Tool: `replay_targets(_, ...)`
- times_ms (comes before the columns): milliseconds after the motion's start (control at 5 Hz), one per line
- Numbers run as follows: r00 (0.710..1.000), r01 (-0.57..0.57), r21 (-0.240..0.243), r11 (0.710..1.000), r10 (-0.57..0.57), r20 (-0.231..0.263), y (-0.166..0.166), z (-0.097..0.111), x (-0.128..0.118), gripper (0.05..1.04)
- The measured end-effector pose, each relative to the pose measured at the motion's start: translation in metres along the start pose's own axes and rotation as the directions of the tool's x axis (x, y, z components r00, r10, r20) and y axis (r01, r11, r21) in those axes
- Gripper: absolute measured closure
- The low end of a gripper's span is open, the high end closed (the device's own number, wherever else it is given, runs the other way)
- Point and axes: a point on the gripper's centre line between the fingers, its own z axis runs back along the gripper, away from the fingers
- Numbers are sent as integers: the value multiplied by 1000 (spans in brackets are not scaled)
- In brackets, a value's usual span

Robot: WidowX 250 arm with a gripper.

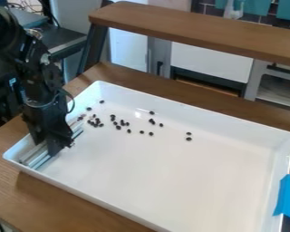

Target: Sweep into pile

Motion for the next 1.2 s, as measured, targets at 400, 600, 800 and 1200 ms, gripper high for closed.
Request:
replay_targets(400, 998, -54, -95, 994, 58, 40, -24, 26, 19, 712)
replay_targets(600, 994, -60, -175, 983, 75, 82, -69, 55, 57, 712)
replay_targets(800, 989, -64, -199, 978, 88, 116, -108, 82, 82, 712)
replay_targets(1200, 992, -38, -201, 979, 61, 107, -177, 94, 110, 712)
